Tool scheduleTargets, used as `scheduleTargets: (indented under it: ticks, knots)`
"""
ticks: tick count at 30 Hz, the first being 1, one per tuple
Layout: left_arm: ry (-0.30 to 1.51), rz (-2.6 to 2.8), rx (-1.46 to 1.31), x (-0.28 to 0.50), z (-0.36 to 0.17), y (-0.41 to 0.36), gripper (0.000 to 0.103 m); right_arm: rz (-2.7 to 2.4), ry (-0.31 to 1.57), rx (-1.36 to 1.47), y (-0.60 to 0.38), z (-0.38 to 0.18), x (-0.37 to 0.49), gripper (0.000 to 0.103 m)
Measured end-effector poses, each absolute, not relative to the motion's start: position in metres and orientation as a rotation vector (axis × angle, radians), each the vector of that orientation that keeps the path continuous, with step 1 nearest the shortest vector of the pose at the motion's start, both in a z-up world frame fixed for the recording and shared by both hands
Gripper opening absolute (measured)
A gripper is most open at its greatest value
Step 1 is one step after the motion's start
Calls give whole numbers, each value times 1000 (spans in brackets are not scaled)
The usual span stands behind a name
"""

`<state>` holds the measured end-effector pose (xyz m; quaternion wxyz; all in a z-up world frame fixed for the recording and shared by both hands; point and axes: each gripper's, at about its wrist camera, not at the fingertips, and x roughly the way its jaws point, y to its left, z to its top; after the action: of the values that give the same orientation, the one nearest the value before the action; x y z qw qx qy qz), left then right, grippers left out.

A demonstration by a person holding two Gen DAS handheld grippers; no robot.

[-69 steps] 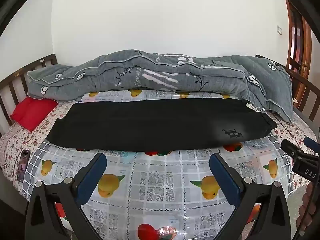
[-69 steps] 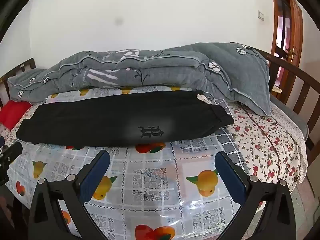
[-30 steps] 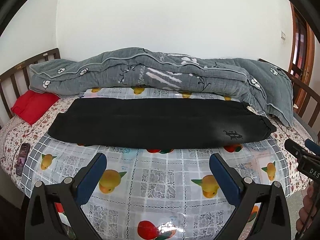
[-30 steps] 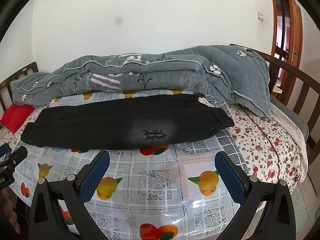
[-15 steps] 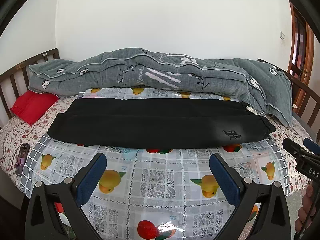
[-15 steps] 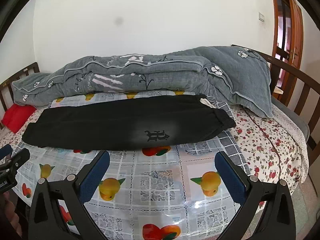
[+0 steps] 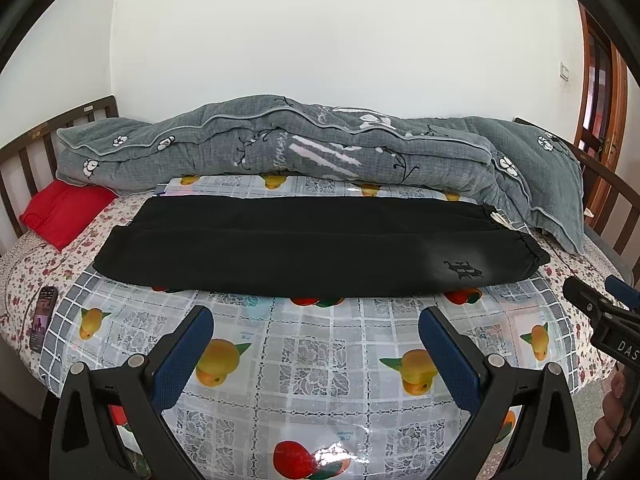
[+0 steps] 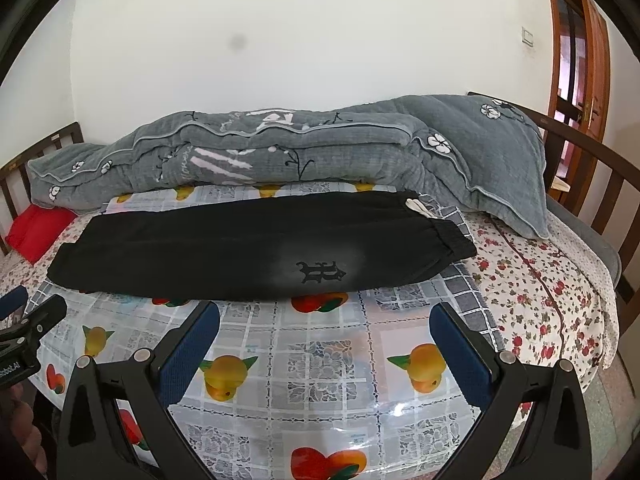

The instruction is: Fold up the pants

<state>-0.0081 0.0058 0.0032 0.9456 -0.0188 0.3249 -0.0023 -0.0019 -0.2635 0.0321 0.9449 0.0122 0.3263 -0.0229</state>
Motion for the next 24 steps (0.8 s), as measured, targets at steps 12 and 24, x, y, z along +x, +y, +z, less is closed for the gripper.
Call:
scheduleTargets:
  ticks: [12,24]
  knots:
    - [664,-3,-41,-6,3,5,103,-53,665,29,-264,32,-3,103]
    - [673,-15,-57,7,-6,13,103,-43,664,22,-262,23,9,103]
